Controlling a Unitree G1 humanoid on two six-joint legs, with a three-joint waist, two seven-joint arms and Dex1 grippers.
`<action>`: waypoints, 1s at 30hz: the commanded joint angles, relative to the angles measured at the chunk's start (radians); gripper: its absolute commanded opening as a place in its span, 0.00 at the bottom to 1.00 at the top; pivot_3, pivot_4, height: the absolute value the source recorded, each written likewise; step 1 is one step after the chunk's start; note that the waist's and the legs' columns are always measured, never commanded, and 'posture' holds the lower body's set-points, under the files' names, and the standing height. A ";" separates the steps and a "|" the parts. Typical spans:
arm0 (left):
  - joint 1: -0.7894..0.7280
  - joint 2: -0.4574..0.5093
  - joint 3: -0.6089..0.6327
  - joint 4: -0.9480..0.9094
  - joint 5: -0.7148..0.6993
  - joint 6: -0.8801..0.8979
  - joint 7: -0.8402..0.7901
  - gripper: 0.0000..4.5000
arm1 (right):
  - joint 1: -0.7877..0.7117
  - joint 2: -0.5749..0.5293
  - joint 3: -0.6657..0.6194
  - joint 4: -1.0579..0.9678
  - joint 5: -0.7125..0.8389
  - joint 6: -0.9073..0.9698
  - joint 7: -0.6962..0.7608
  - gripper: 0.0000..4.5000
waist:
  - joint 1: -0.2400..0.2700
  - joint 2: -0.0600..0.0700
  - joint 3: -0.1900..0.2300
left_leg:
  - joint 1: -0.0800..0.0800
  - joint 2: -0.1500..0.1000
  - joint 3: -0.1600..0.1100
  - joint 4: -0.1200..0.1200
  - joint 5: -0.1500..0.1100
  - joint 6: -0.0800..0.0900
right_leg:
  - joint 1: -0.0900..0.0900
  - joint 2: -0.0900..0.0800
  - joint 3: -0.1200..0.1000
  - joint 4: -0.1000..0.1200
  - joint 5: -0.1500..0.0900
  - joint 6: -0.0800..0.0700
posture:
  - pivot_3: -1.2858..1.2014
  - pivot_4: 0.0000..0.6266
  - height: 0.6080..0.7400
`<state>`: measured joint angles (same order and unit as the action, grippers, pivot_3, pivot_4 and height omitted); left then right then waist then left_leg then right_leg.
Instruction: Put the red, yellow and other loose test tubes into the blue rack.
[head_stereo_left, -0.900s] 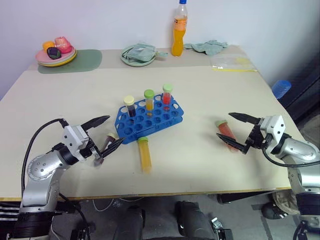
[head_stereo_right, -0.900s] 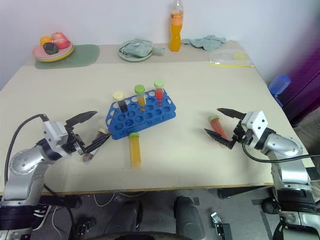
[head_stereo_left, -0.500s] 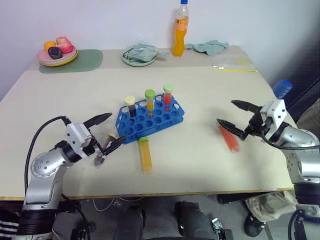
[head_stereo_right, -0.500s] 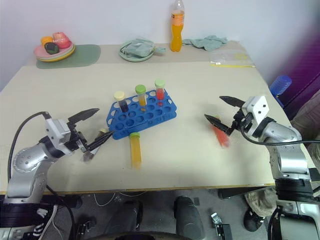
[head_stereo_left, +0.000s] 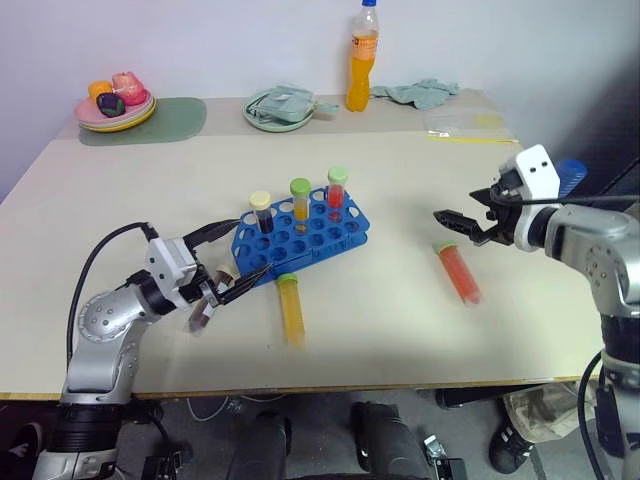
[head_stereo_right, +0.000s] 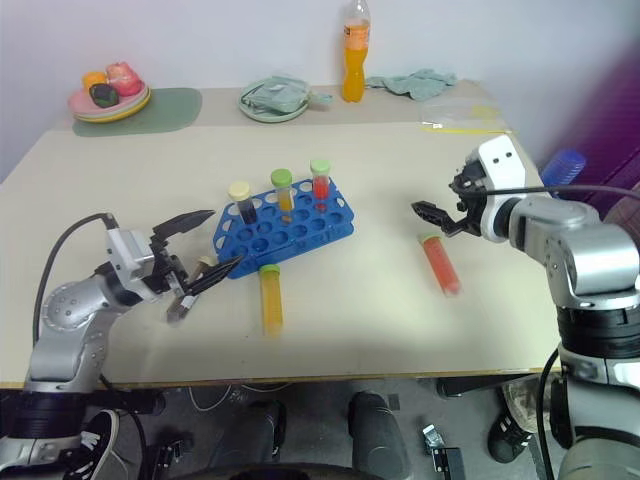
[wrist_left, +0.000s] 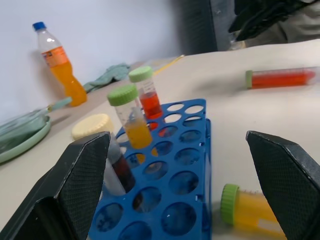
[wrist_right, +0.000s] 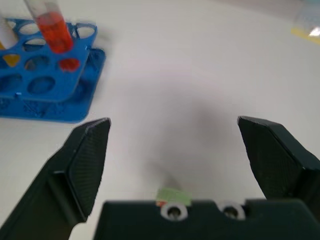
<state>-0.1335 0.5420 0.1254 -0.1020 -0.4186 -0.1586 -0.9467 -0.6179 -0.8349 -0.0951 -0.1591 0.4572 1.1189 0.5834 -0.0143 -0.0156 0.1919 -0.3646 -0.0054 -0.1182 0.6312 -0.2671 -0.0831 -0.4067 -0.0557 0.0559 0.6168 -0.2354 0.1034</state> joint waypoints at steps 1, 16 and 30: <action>-0.020 -0.009 -0.015 -0.009 0.000 -0.008 -0.002 0.99 | -0.050 -0.074 0.048 -0.026 0.040 0.308 -0.004 1.00 | 0.002 0.000 0.000 | -0.001 0.000 0.000 0.000 0.000 0.001 | 0.000 0.000 0.000 -0.001 0.000 0.000 | 0.52 0.24 1.00; 0.085 -0.051 -0.035 -0.091 0.039 -0.035 0.057 0.99 | -0.313 -0.113 0.339 0.307 0.243 0.496 -0.209 1.00 | -0.007 0.001 0.000 | -0.008 0.000 0.001 0.001 -0.001 0.002 | -0.007 0.000 0.000 -0.002 0.001 0.000 | 0.52 0.24 1.00; 0.226 -0.028 0.011 -0.225 0.013 0.002 0.110 0.99 | -0.344 -0.002 0.373 0.437 0.352 0.496 -0.458 1.00 | -0.003 0.001 0.000 | -0.009 0.000 0.001 0.001 -0.001 0.002 | -0.007 0.000 0.000 -0.002 0.001 0.000 | 0.52 0.24 1.00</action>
<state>0.0872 0.5042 0.1099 -0.2831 -0.3842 -0.1571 -0.8437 -0.9588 -0.8239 0.2876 0.2898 0.7998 1.6087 0.1411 -0.0174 -0.0146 0.1914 -0.3733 -0.0055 -0.1174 0.6323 -0.2681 -0.0811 -0.4139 -0.0559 0.0559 0.6147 -0.2346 0.1033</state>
